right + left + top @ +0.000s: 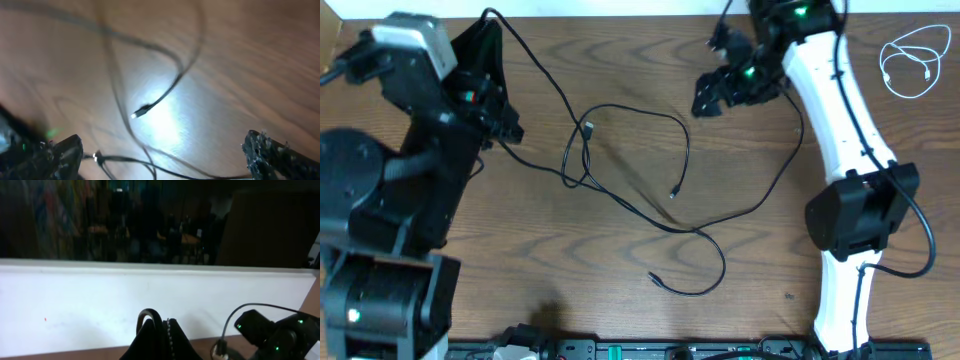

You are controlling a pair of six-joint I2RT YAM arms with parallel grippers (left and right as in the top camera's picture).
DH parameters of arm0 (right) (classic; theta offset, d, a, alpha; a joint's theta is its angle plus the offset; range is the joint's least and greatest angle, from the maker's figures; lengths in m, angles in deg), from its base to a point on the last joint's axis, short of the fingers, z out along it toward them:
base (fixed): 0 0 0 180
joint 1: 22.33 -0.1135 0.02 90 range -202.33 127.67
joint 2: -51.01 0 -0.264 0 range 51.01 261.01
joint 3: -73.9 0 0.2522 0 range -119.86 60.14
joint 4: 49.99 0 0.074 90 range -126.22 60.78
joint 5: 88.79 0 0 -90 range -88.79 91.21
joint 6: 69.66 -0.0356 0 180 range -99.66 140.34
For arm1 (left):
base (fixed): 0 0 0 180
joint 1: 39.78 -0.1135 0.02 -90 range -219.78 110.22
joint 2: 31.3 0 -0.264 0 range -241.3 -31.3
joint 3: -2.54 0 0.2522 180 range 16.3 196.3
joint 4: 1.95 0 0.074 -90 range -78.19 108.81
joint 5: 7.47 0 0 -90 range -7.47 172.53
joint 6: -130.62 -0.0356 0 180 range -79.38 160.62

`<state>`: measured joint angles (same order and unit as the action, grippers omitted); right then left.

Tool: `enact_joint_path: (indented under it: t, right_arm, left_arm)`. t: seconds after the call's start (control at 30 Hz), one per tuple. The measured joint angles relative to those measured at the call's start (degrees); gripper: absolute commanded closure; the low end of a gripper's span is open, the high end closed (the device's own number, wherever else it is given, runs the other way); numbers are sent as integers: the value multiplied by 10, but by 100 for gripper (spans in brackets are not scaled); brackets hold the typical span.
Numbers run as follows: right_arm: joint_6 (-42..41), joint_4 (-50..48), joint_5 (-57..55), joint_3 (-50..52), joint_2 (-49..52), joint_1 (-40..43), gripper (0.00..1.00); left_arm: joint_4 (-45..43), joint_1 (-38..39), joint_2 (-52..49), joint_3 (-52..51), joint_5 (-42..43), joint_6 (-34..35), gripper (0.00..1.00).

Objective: Untangle cables

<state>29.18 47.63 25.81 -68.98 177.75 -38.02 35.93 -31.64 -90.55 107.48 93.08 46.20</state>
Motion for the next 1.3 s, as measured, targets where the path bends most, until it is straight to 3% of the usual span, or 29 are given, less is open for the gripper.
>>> enact_joint_path:
  t: [0.2,0.4,0.8,1.07,1.3]
  right_arm:
    - [76,-4,101,14,0,-38,1]
    - [100,-46,166,14,0,-85,3]
    - [-26,-162,92,17,0,-191,4]
    - [-43,-97,76,18,0,-196,2]
    - [47,-21,119,18,0,-198,7]
  left_arm:
    - [1,-15,-24,0,6,5,92]
    - [1,-21,-37,0,8,6,93]
    - [28,-22,-37,0,12,6,93]
    - [27,-22,-37,0,-1,6,93]
    - [27,-22,-38,0,-20,11,93]
